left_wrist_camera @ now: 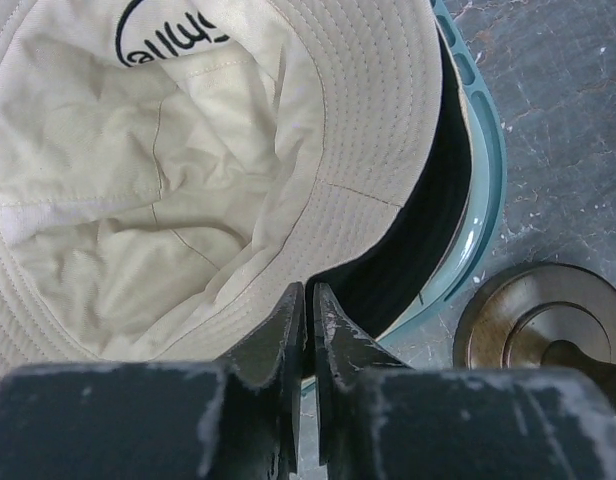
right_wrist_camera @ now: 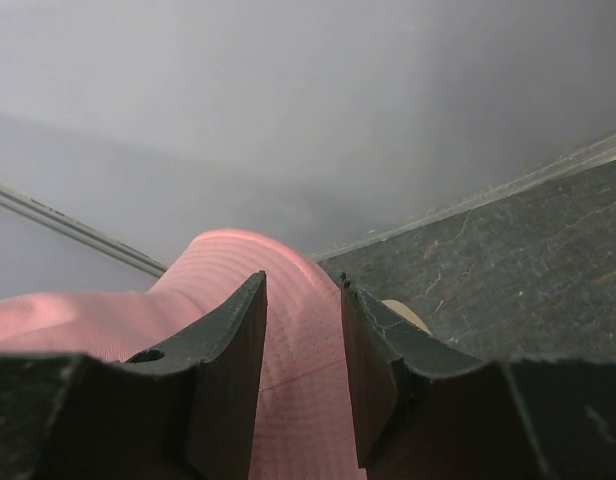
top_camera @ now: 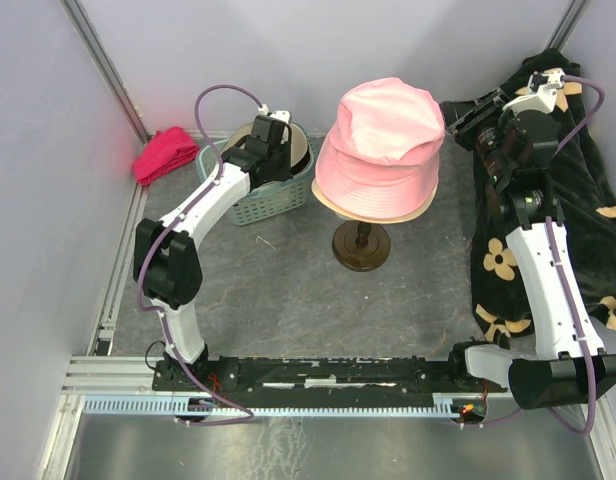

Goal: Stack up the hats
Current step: Pick up the hat from the bin.

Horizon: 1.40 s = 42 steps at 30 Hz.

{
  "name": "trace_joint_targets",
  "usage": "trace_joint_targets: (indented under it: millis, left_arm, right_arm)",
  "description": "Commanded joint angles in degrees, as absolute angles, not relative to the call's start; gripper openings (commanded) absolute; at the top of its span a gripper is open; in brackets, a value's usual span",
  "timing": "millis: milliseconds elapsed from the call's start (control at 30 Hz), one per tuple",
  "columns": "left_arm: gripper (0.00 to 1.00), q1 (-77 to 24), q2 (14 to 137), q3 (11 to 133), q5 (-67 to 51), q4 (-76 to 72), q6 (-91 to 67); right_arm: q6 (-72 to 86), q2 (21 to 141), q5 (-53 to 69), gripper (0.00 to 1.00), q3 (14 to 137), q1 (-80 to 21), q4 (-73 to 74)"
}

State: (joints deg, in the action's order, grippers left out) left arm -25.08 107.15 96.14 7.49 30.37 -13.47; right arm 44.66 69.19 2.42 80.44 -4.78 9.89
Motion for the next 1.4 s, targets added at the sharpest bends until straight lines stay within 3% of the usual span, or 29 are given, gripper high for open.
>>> trace_joint_targets:
  millis: [0, 67, 733, 1367]
  left_arm:
    - [0.09, -24.2, 107.2, 95.9, 7.3, 31.6, -10.7]
    - [0.03, -24.2, 107.0, 96.2, 8.1, 31.2, -10.8]
    - [0.03, -21.6, 93.8, 94.4, 15.1, 16.3, -20.6]
    - [0.03, -21.6, 93.0, 108.4, 21.6, 18.4, -29.2]
  right_arm:
    - [43.5, 68.6, 1.5, 0.44, 82.5, -5.1, 6.9]
    - [43.5, 68.6, 1.5, 0.43, 82.6, -5.1, 6.9]
    - [42.9, 70.2, 0.9, 0.43, 85.9, -5.1, 8.2]
    - [42.5, 69.1, 1.4, 0.43, 85.7, -5.0, 7.0]
